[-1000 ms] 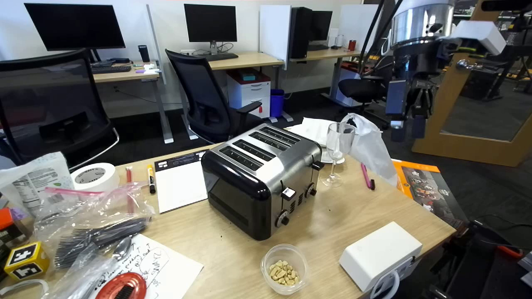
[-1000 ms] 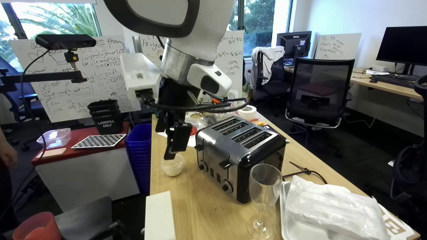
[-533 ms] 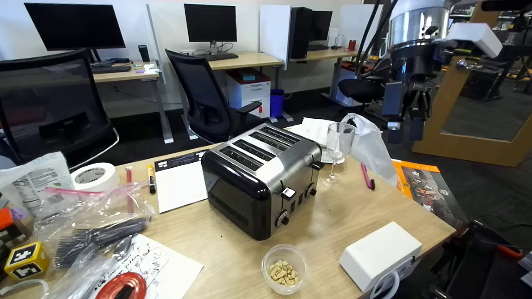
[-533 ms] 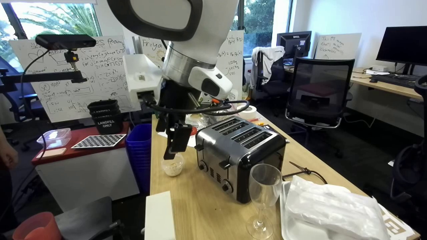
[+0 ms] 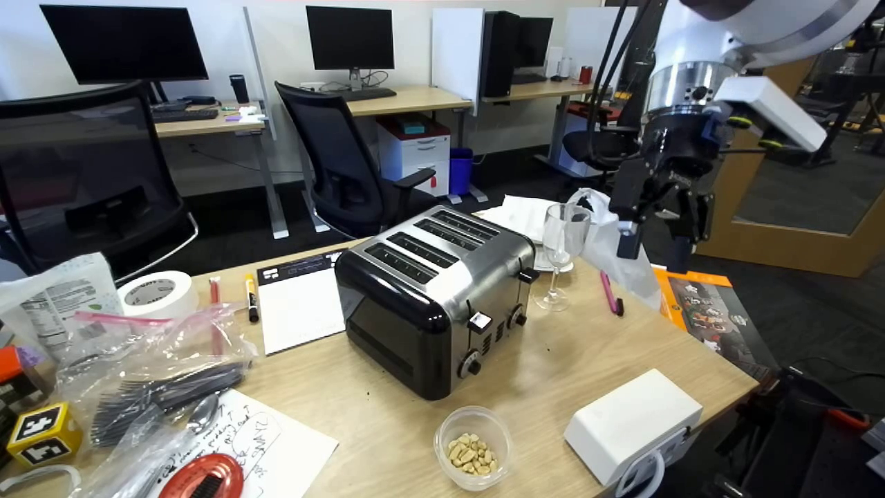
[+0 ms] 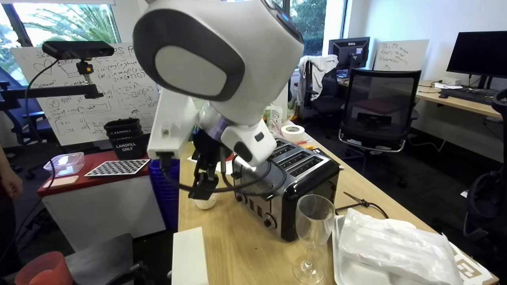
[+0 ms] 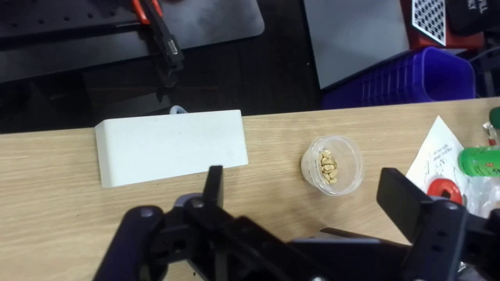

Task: Turn the right knob on the toaster clockwise

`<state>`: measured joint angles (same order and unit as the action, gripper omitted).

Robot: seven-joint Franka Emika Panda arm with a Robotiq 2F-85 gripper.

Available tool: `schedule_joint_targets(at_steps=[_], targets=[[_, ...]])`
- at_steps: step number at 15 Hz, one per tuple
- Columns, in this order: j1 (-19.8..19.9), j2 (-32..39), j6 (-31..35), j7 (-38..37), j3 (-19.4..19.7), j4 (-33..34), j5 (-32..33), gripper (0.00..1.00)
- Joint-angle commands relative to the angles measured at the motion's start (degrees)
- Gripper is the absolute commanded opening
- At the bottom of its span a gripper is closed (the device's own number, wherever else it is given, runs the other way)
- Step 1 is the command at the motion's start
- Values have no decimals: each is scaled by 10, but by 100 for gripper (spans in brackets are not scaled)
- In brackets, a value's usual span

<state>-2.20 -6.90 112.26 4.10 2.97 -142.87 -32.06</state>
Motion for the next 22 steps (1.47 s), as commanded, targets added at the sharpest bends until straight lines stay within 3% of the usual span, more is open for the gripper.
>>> schedule_joint_targets(at_steps=[1, 3, 4, 11, 22], targets=[[18, 40, 26, 6, 8, -22, -94, 100], [26, 56, 29, 4, 11, -37, -150, 100], [24, 50, 23, 1, 4, -29, -106, 100], [29, 58, 24, 2, 6, -33, -136, 100], [56, 222, 31, -7, 17, -7, -398, 100]])
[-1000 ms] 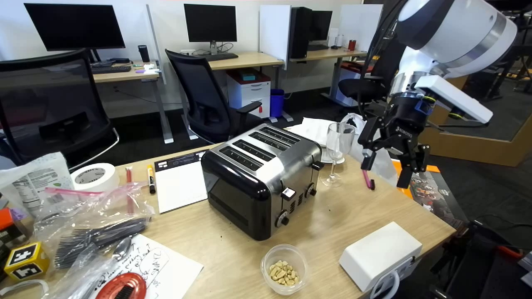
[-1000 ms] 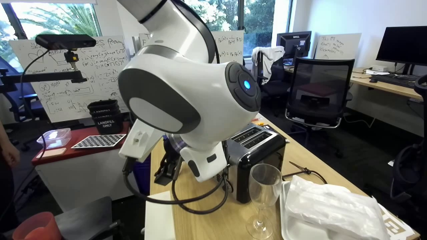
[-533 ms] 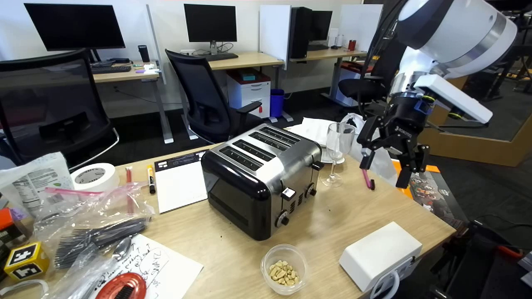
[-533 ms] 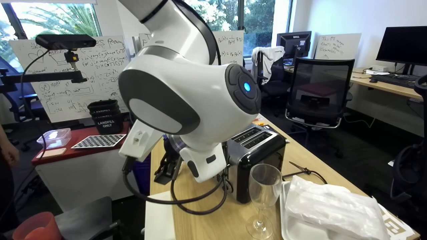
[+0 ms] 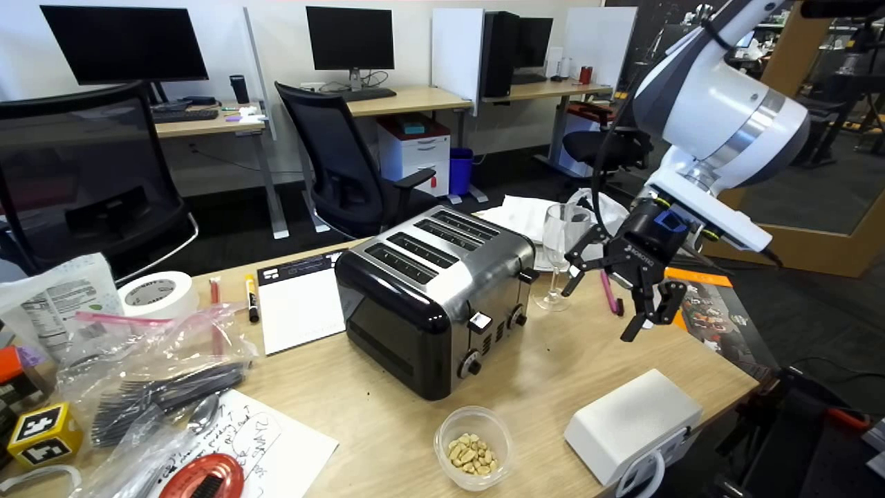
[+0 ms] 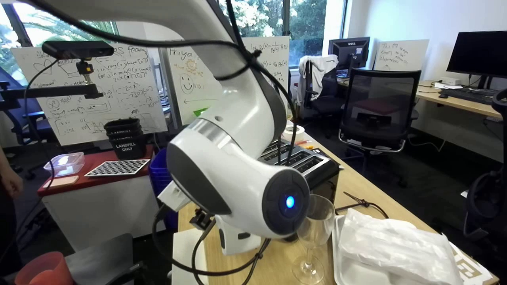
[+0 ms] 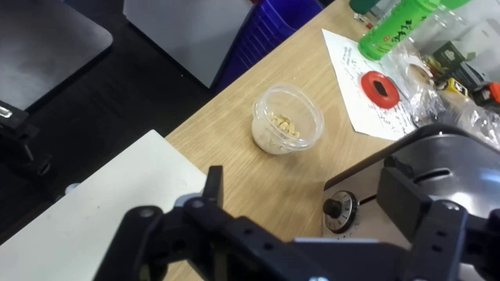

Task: Turn the right knob on the toaster clockwise

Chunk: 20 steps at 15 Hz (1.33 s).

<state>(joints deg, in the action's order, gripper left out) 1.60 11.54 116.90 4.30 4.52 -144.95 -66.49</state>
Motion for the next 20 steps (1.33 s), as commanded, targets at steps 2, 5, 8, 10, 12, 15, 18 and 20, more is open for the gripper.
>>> schedule_joint_targets(at_steps=[2, 5, 8, 10, 12, 15, 18, 20], targets=[[29, 65, -44, -12, 4, 16, -92, 100], [16, 55, -15, -2, 7, 5, -66, 100], [14, 50, -15, -2, 6, 5, -66, 100], [14, 50, -15, -2, 6, 5, -65, 100], [16, 54, -19, -1, 6, 6, -72, 100], [28, 72, -49, 1, 5, 5, -127, 100], [36, 94, -80, -7, 8, 3, -208, 100], [38, 112, -84, -16, 12, 3, -256, 100]])
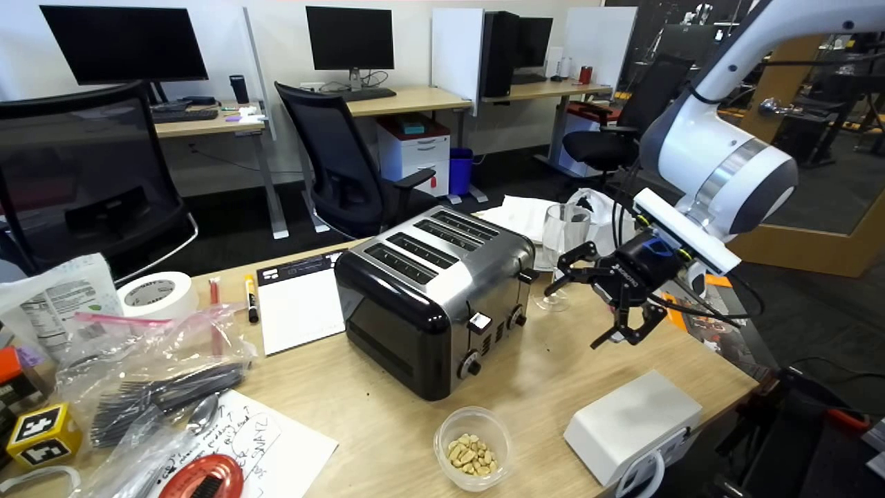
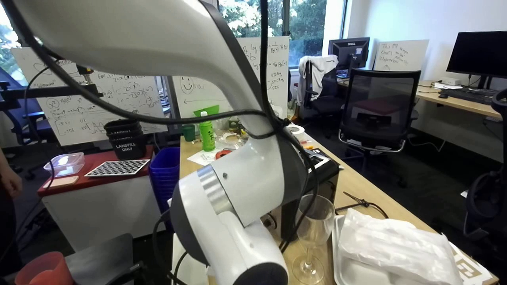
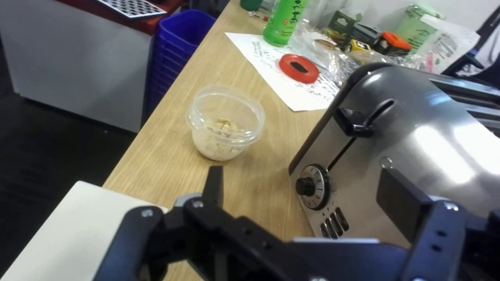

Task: Turn the right knob on the toaster clockwise

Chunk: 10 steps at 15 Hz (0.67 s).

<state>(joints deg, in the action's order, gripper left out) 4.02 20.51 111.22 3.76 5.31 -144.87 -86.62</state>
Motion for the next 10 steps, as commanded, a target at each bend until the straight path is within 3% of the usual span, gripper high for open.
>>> schedule_joint_targets(at_steps=[1, 6, 10], targets=[[16, 33, -34, -12, 6, 4, -79, 100], [22, 69, -63, -76, 13, -8, -158, 100], [7, 74, -65, -77, 20, -8, -150, 100]])
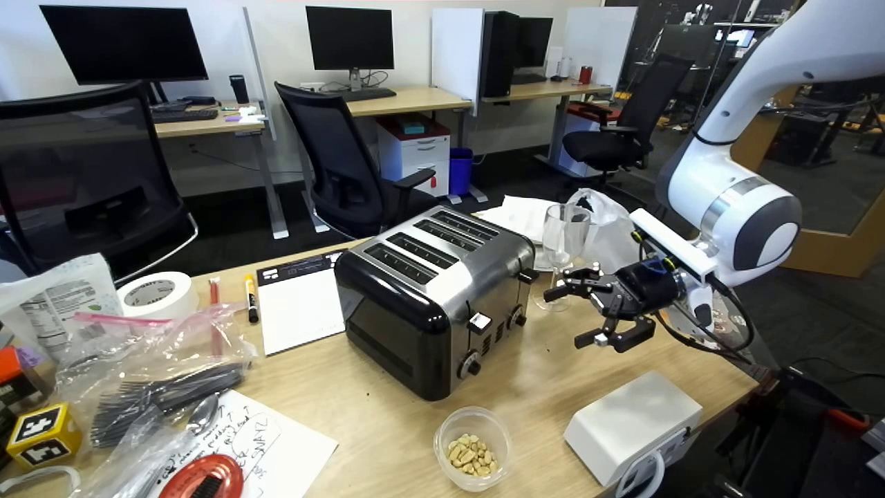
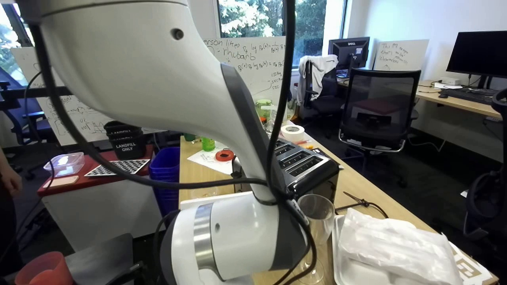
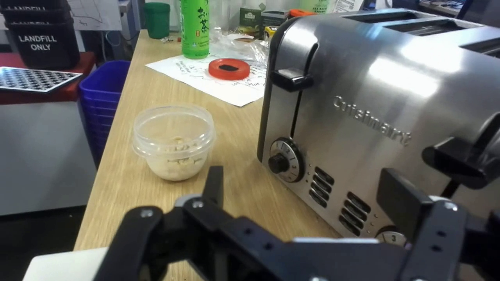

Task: Turn the right knob on the toaster clockwise

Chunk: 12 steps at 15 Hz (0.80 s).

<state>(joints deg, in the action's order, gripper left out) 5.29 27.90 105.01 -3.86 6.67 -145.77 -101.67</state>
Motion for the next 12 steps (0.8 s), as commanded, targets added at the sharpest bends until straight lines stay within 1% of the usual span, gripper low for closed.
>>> schedule_joint_targets(at_steps=[1, 5, 10, 12], targets=[[-5, 0, -4, -4, 6, 1, 0, 100], [-4, 0, -5, -5, 6, 1, 0, 100], [0, 19, -30, -50, -5, 7, -22, 100], [1, 26, -38, -56, -8, 6, -48, 100]])
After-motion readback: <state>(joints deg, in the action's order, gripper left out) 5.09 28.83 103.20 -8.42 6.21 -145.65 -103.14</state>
